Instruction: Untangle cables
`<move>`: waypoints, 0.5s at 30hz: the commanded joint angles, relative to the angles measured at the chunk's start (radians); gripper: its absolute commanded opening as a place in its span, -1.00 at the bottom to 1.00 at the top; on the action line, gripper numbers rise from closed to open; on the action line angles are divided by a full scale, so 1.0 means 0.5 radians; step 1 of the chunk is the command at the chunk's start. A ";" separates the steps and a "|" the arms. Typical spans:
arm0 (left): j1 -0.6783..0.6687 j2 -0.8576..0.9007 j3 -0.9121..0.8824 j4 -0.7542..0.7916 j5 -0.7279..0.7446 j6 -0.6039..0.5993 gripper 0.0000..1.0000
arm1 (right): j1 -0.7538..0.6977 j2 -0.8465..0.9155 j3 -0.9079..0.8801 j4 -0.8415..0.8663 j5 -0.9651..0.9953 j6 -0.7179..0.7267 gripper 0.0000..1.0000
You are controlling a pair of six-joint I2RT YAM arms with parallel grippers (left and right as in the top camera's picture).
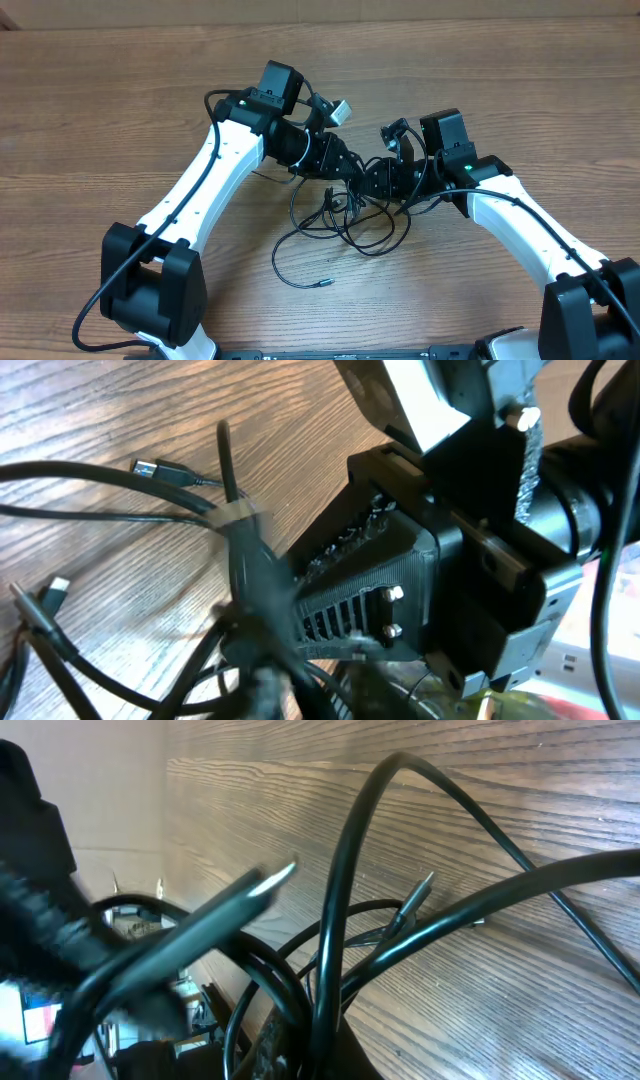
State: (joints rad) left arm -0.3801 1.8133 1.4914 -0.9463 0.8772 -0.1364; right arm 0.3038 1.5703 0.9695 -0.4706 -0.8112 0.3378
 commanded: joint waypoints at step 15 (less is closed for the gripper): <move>-0.011 -0.003 0.033 -0.249 -0.549 -0.105 -0.91 | 0.009 0.006 -0.004 -0.116 0.280 0.011 -0.92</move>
State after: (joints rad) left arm -0.3801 1.8130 1.4914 -1.0397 0.7357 -0.1589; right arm 0.3046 1.5703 0.9695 -0.5262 -0.7269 0.3397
